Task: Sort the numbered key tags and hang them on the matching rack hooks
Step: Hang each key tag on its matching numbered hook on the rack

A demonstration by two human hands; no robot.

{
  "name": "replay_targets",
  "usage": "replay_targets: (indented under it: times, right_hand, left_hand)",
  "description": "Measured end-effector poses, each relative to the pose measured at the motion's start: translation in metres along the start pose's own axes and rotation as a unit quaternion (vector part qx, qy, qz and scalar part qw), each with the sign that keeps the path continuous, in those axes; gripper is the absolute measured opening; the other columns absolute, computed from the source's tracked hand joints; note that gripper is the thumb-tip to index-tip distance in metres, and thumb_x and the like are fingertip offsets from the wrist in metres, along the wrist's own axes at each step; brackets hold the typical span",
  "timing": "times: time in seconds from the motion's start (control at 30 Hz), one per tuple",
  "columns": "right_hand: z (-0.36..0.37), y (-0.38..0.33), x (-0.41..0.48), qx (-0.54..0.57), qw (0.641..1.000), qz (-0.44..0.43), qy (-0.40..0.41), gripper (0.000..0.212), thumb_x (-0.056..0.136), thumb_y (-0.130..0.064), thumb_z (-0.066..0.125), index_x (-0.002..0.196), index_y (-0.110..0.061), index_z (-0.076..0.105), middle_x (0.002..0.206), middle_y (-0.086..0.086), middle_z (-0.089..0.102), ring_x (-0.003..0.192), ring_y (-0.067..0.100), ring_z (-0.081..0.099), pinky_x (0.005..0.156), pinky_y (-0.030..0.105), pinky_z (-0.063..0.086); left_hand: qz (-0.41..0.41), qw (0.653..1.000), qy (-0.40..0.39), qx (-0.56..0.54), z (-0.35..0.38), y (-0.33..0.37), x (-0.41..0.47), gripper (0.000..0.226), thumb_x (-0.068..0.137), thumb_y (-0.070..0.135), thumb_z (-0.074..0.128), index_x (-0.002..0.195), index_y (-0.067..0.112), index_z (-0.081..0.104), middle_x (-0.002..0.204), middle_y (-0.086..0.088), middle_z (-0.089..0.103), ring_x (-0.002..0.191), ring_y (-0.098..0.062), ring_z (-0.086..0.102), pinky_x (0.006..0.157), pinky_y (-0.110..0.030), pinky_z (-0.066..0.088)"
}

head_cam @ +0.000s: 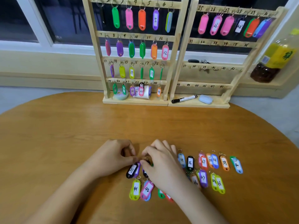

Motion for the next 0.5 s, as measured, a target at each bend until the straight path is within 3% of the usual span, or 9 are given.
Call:
replay_targets:
  times: [0.27, 0.5]
  right_hand:
    - [-0.0001, 0.0009, 0.0007, -0.002, 1.0, -0.001, 0.015, 0.011, 0.1, -0.044, 0.06, 0.107, -0.038, 0.066, 0.105, -0.02, 0.045, 0.11, 0.01, 0.042, 0.099, 0.04, 0.036]
    - [0.0004, 0.0052, 0.0011, 0.031, 0.999, 0.01, 0.026, 0.008, 0.1, -0.042, 0.062, 0.107, -0.039, 0.066, 0.105, -0.021, 0.047, 0.11, 0.006, 0.042, 0.101, 0.038, 0.033]
  left_hand:
    - [-0.033, 0.999, -0.01, 0.034, 0.0049, 0.0014, -0.0005, 0.021, 0.084, 0.049, 0.081, 0.077, 0.032, 0.072, 0.072, 0.017, 0.071, 0.067, -0.003, 0.062, 0.058, -0.017, 0.042]
    - [-0.046, 0.999, 0.01, -0.004, 0.0027, -0.0021, -0.0005, 0.013, 0.088, 0.045, 0.08, 0.082, 0.034, 0.075, 0.08, 0.017, 0.074, 0.077, -0.003, 0.065, 0.072, -0.024, 0.049]
Point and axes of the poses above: each hand's wrist, its own x-axis towards the middle knuckle, its own z-axis out of the palm, y = z × x, the point moved 5 cm from there along x, towards the middle knuckle
